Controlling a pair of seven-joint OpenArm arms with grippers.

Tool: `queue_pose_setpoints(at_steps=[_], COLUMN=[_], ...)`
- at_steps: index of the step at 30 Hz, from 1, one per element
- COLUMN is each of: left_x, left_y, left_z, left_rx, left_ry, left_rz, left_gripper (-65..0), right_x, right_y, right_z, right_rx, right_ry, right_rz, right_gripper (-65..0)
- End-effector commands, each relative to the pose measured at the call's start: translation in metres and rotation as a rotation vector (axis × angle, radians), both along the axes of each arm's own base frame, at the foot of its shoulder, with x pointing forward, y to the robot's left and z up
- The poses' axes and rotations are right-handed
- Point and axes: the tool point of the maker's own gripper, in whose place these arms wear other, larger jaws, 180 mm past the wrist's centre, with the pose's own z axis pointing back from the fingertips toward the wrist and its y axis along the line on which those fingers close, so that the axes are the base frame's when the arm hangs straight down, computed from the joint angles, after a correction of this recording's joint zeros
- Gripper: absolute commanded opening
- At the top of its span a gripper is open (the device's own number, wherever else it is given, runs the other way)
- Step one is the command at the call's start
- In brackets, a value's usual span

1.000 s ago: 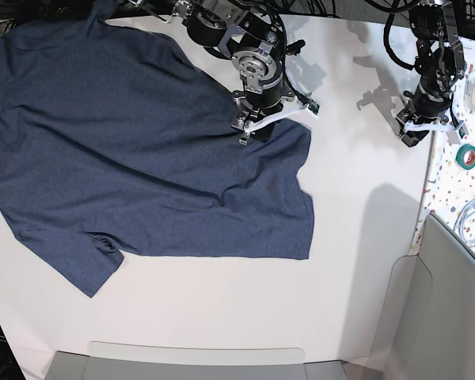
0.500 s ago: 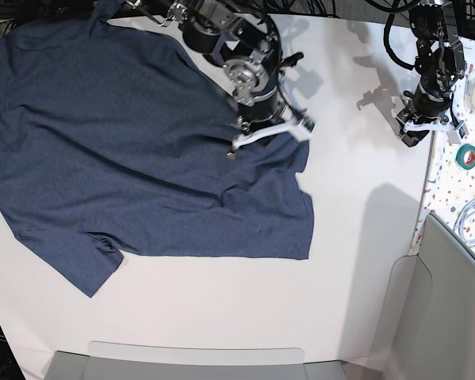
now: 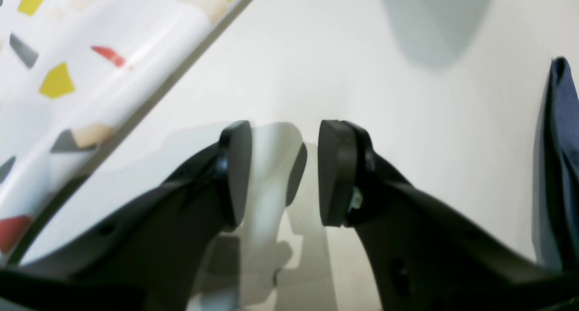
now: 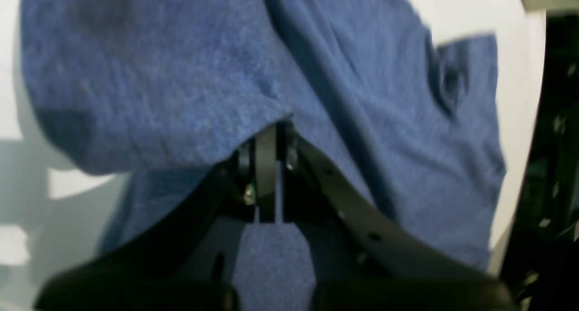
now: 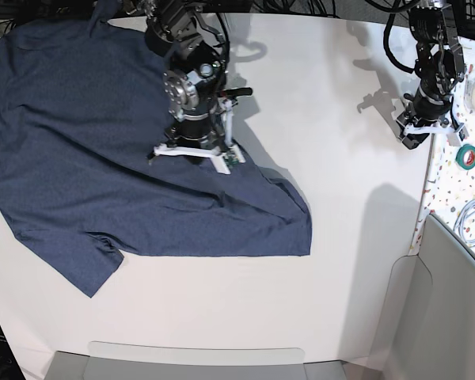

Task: Layout the t-shirt on the table in an organized manner, then fold the t-shirt properly
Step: 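Fold the grasped side edge with the right gripper over the shirt body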

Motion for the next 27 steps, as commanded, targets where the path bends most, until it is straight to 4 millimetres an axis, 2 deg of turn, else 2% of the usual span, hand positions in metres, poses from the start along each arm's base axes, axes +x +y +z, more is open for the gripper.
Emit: queue_pose_setpoints(at_steps=[1,4,7,9,13,16,22,26,27], left_x=[-0.005,-0.005,-0.004,-0.004,-0.004,-0.004,-0.004,-0.005,-0.005], left_y=[-0.002,-0.002,-0.012,-0.018,-0.027,-0.03,-0.031,-0.031,-0.031], left_z=[-0.005,-0.005,-0.009,-0.011,-0.015,-0.016,-0.016,-0.017,-0.017], left_rx=[-0.011,-0.011,-0.018,-0.023,-0.03,-0.032,-0.033,-0.033,-0.033], left_ry=[0.039,0.04,0.05,0.056,0.066,0.069,0.071,0.072,0.072], left_rz=[-0.009,-0.01,-0.039,-0.054,-0.077,-0.086,-0.088,-0.088,-0.088], left_gripper=[-40.2,-40.2,-40.2,-40.2,-40.2,-40.2,-40.2,-40.2,-40.2], right_x=[0.006,0.005,0.002,0.0,-0.002,-0.003,-0.004,0.0,0.001], right_y=[-0.009,-0.037,-0.061,-0.076,-0.095,-0.1,-0.096,-0.075,-0.067], right_z=[0.009,0.002,-0.008,-0.015,-0.024,-0.028,-0.029,-0.021,-0.017], right_rx=[0.011,0.023,0.11,0.21,0.413,0.478,0.477,0.469,0.467], right_ry=[-0.04,-0.037,-0.023,-0.009,0.02,0.033,0.039,0.034,0.028], right_rz=[-0.034,-0.113,-0.191,-0.26,-0.371,-0.407,-0.396,-0.307,-0.275], right_gripper=[-65.0,-65.0,-65.0,-65.0,-65.0,-65.0,-65.0,-65.0,-62.7])
